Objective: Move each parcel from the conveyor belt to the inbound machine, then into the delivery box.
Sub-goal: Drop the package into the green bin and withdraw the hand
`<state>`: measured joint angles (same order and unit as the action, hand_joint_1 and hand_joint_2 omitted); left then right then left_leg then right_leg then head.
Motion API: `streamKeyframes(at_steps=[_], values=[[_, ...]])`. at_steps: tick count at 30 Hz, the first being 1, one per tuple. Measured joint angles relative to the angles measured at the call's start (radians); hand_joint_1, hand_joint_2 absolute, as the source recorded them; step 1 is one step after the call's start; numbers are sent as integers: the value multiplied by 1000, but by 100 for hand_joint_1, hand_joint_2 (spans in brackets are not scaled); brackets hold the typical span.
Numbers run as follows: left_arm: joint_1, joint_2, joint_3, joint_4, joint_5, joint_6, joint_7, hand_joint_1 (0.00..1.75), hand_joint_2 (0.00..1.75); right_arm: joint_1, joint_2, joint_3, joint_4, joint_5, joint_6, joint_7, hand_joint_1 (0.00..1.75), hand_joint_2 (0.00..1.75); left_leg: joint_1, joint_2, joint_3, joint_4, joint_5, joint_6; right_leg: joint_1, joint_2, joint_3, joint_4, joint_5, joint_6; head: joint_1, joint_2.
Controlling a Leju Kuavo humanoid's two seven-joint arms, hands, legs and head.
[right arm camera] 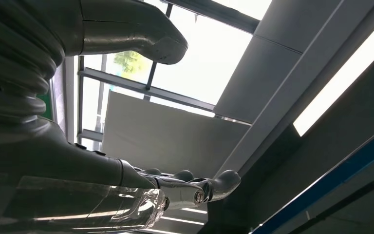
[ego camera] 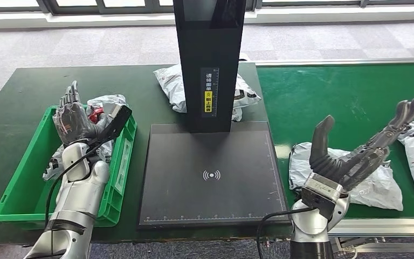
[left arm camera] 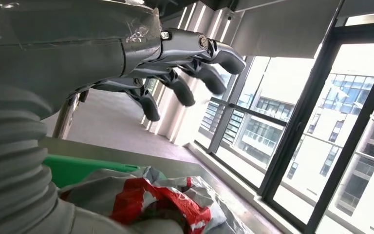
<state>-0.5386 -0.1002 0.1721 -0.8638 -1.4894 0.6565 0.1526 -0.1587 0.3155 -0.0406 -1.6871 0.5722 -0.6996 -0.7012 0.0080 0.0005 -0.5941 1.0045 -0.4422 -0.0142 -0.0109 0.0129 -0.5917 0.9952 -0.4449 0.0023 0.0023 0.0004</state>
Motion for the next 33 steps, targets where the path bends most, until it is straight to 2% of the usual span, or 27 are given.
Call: streamKeyframes(at_steps=[14,16,21,23,26,33], values=[[17,-16,35,9,43,-8,-2,0,175,1,0,-13,15,5,0,0,0,175,0,0,0,0,0,0,1,0,0,0,0,0,0,0],[23,-23,42,-7,126,-54,-59,0,175,1,0,-16,17,5,0,0,0,175,0,0,0,0,0,0,0,0,0,0,0,0,0,0],[68,-58,51,-98,595,-315,-406,0,175,5,0,-23,17,5,0,0,0,175,0,0,0,0,0,0,0,-1,0,0,0,0,0,0],[92,-68,51,-149,733,-385,-502,0,175,7,0,-29,19,4,0,0,0,175,0,0,0,0,0,0,0,-1,0,0,0,0,0,0],[133,-78,45,-234,852,-440,-564,0,175,9,0,-37,22,4,0,0,0,175,0,1,0,0,-1,0,0,0,0,0,0,0,0,0],[191,-83,25,-364,929,-464,-606,0,175,16,-1,-69,30,45,0,16,0,175,0,0,0,0,-1,0,1,-1,0,0,-1,0,0,0]])
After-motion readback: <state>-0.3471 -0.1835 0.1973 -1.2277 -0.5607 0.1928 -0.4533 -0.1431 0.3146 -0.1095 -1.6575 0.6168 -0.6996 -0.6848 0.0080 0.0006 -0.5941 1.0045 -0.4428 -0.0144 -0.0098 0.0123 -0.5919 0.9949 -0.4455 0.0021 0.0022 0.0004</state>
